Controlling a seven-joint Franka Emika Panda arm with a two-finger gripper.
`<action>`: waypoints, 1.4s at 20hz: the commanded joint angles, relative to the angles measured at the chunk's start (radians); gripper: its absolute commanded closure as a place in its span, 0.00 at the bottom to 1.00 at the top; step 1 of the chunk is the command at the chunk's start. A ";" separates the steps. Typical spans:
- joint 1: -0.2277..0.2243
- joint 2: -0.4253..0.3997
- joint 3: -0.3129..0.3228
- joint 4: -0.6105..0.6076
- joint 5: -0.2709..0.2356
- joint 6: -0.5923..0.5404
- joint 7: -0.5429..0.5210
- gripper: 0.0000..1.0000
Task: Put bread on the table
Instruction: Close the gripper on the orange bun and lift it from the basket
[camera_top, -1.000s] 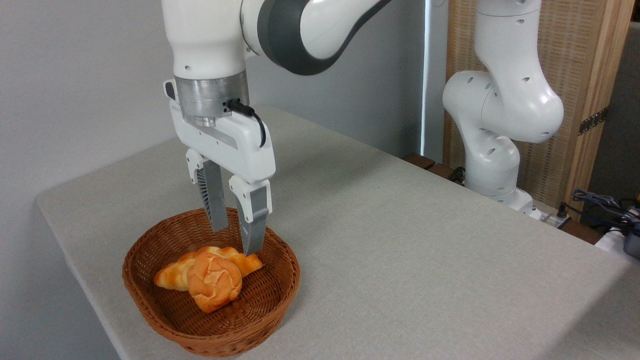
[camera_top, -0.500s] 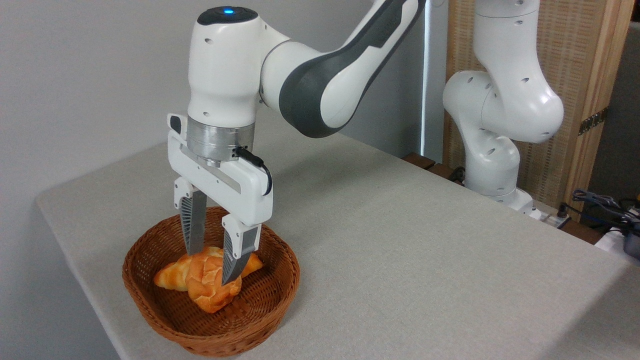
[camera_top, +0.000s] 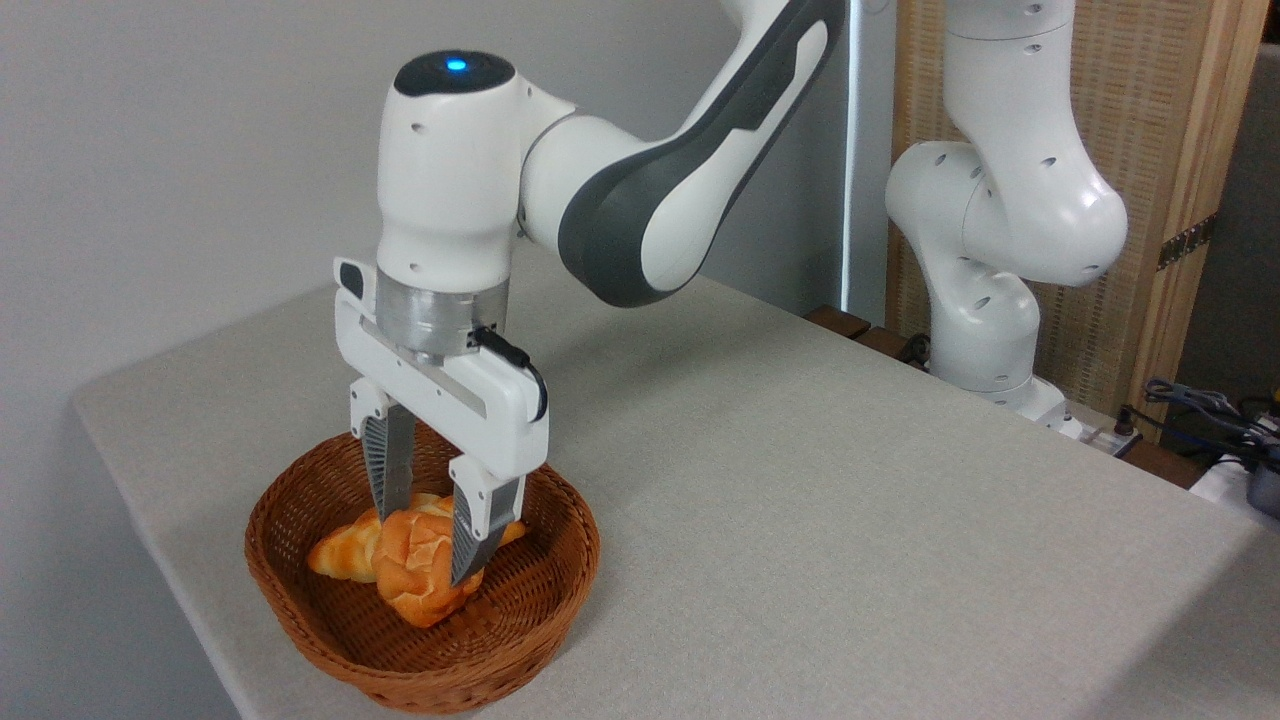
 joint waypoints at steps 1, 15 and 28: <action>-0.004 0.010 0.002 -0.008 -0.016 0.026 0.001 0.20; 0.009 -0.022 0.005 -0.003 -0.024 0.003 0.082 0.56; -0.093 -0.393 0.093 -0.093 -0.010 -0.428 0.146 0.51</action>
